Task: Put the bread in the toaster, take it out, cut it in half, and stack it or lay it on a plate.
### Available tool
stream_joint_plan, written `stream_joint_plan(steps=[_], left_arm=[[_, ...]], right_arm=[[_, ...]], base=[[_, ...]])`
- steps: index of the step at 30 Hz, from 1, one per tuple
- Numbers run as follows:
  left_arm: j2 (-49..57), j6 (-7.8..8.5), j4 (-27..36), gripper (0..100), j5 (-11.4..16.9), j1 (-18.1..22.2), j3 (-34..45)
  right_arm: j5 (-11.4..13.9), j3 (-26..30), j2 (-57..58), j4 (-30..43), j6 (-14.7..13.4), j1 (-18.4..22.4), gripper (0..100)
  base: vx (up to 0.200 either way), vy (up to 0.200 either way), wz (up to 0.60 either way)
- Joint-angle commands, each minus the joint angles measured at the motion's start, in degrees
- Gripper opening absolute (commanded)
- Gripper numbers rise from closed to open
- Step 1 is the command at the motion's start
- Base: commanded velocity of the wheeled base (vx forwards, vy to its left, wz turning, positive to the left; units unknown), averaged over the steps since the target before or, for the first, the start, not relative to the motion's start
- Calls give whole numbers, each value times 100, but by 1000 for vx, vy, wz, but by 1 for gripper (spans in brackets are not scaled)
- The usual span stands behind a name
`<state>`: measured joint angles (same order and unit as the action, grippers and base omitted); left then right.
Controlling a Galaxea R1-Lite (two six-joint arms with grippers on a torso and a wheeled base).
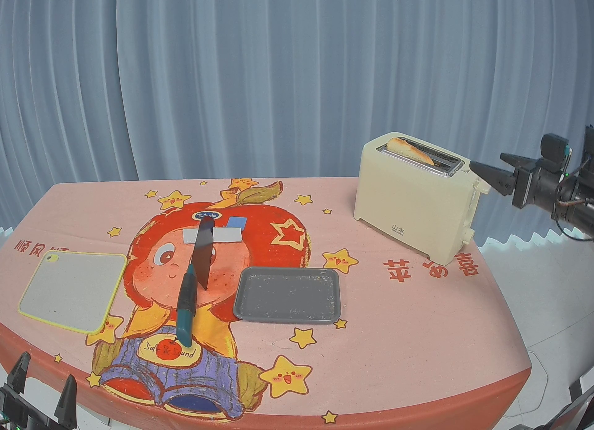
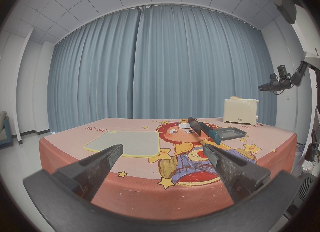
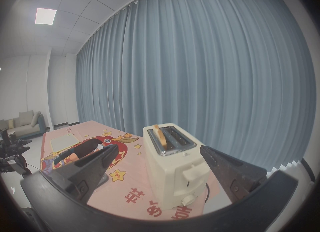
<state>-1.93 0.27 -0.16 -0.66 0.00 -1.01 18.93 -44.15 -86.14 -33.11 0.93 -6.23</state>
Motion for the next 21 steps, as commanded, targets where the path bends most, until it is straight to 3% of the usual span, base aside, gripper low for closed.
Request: stream_joint_plan(steps=[1,7,12,21], left_arm=[[-10,0,-2,100,-4,0,101],[-10,0,-2,100,-4,0,101],[-10,0,-2,100,-4,0,101],[-10,0,-2,100,-4,0,101]], right_arm=[[67,-744,-395,411,145,192,100],[216,-1447,-676,894,162,201,100],[225,-2027,-878,1571,426,122,100],[251,-2976,-1353,2625,637,-247,100]], base=[[0,0,0],[0,0,0],[0,0,0],[0,0,0]])
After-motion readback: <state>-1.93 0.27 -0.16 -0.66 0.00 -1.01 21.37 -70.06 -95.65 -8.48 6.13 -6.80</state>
